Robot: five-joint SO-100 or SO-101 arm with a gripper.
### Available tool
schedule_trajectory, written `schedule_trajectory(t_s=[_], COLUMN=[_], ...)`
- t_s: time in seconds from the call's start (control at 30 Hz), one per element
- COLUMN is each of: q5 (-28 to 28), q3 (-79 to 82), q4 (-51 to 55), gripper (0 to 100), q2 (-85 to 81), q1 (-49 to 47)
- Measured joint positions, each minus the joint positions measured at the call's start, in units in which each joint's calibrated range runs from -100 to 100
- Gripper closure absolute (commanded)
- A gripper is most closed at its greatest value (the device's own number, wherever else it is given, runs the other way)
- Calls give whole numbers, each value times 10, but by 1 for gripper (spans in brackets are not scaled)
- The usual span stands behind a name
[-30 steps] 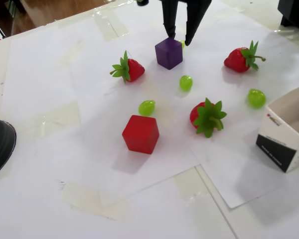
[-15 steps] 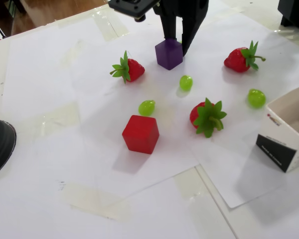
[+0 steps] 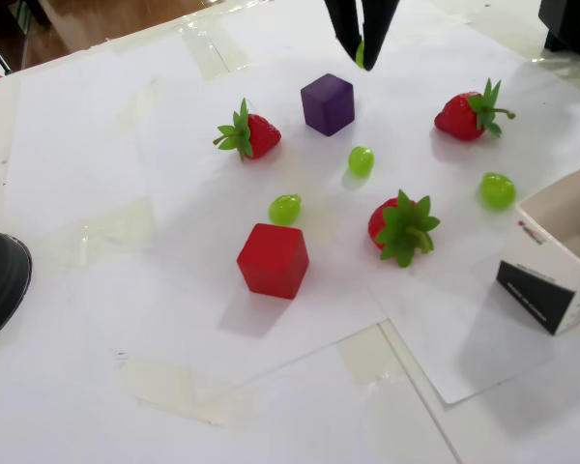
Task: Pick up the grapes and place them in the box.
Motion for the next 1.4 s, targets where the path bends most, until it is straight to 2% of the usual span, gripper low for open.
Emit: schedule_trajectory(t_s=[0.13,0.27,0.5,0.77,1.13,1.4], q5=[-33,-89,-180,-230,-247,-247], q3=[-53,-83,-118,-157,-157,-157], q4=[108,167,148,104,16,-24], gripper=[99,99,99,99,99,91], q2=[-85,-143,-148,-79,-21,-13], q1=[-40,-131,-330,-470,-521,-524])
